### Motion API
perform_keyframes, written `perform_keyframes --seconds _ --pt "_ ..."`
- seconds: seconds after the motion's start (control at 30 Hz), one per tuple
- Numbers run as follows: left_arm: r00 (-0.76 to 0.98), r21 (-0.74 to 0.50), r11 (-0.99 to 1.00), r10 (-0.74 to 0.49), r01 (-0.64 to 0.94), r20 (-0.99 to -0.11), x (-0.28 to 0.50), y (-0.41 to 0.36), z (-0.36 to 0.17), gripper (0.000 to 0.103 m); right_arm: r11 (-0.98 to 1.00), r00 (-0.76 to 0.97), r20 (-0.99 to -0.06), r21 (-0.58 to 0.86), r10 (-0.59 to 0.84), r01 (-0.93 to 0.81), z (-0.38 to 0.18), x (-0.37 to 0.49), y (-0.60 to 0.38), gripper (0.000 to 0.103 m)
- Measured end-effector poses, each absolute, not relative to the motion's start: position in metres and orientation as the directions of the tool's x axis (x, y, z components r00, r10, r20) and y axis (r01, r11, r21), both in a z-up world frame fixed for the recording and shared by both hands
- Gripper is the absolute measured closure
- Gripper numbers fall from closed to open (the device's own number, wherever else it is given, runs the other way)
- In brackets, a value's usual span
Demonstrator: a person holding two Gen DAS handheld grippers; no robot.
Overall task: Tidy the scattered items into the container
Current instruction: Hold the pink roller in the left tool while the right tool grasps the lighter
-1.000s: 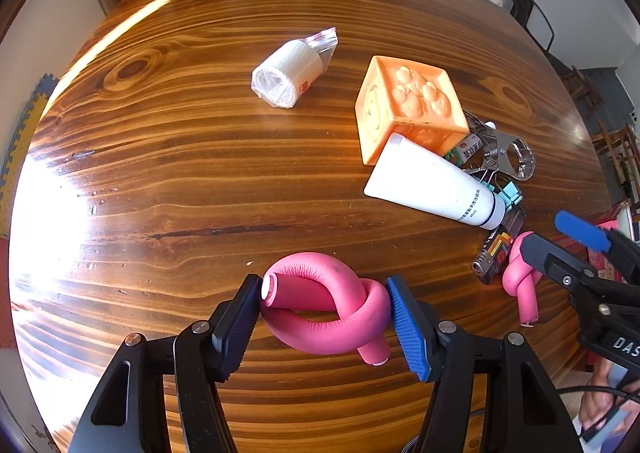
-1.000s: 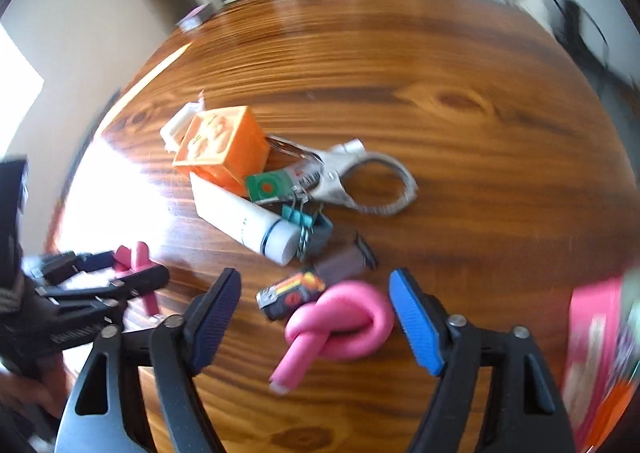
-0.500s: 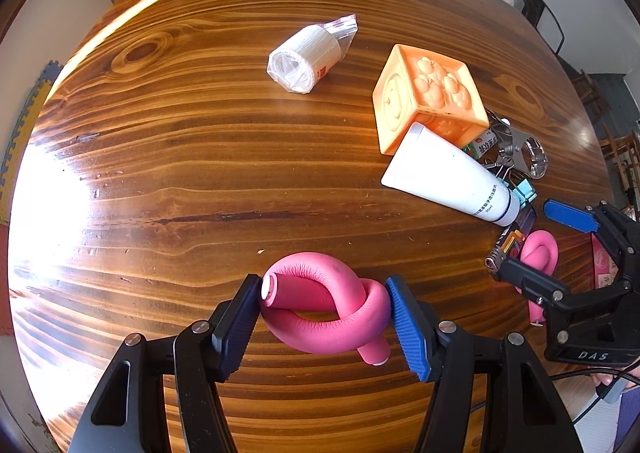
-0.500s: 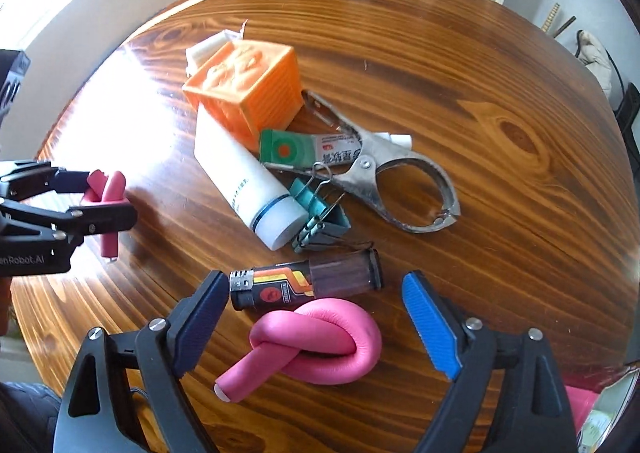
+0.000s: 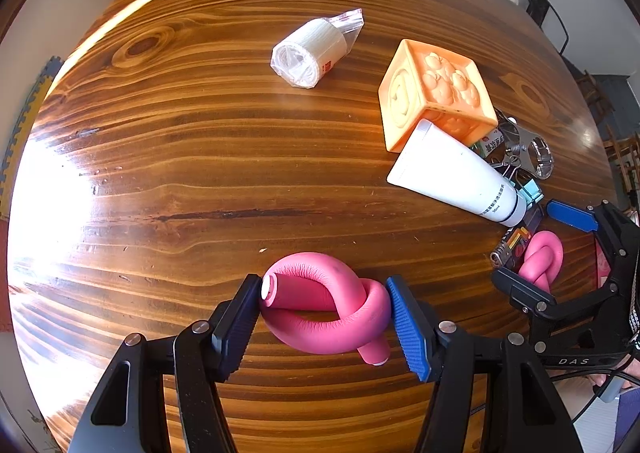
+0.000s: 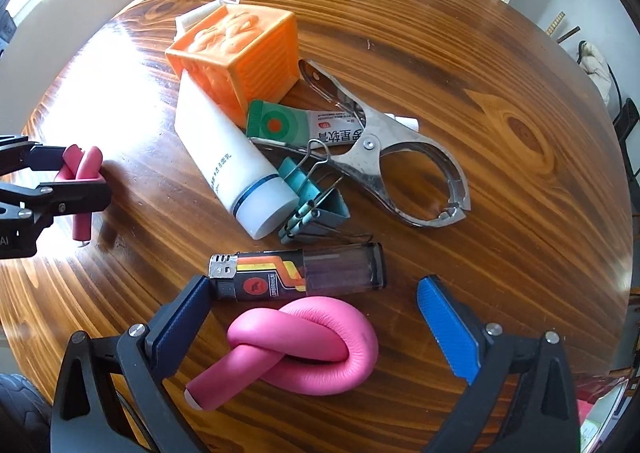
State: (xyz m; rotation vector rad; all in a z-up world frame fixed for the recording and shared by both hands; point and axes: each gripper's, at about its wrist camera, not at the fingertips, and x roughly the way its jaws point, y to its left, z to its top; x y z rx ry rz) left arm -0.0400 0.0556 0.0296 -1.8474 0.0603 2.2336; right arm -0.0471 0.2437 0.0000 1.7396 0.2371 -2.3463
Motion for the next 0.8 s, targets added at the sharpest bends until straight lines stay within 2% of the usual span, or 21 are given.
perform_keyframes --seconds 0.1,0.17,0.57,0.8 --pt "-0.175 -0.121 -0.969 0.16 -0.214 -0.972 -0.039 0.056 0.032 0.038 -0.963 -0.291 -0.953 -0.002 -0.079 0.27 0.002 -0.044 0.24 0.006" --pt "-0.179 -0.12 -0.969 0.16 -0.215 -0.971 -0.038 0.056 0.033 0.038 -0.962 -0.301 -0.95 -0.001 -0.085 0.274 0.005 -0.041 0.237 0.018" --pt "-0.207 -0.098 -0.972 0.143 -0.212 -0.968 -0.021 0.052 0.049 0.038 -0.982 -0.349 -0.927 0.085 -0.14 0.169 0.022 -0.013 0.236 0.017" --pt "-0.235 -0.085 -0.972 0.137 -0.218 -0.962 0.02 0.039 0.07 0.038 -0.986 -0.377 -0.912 0.124 -0.159 0.115 0.042 0.009 0.231 0.017"
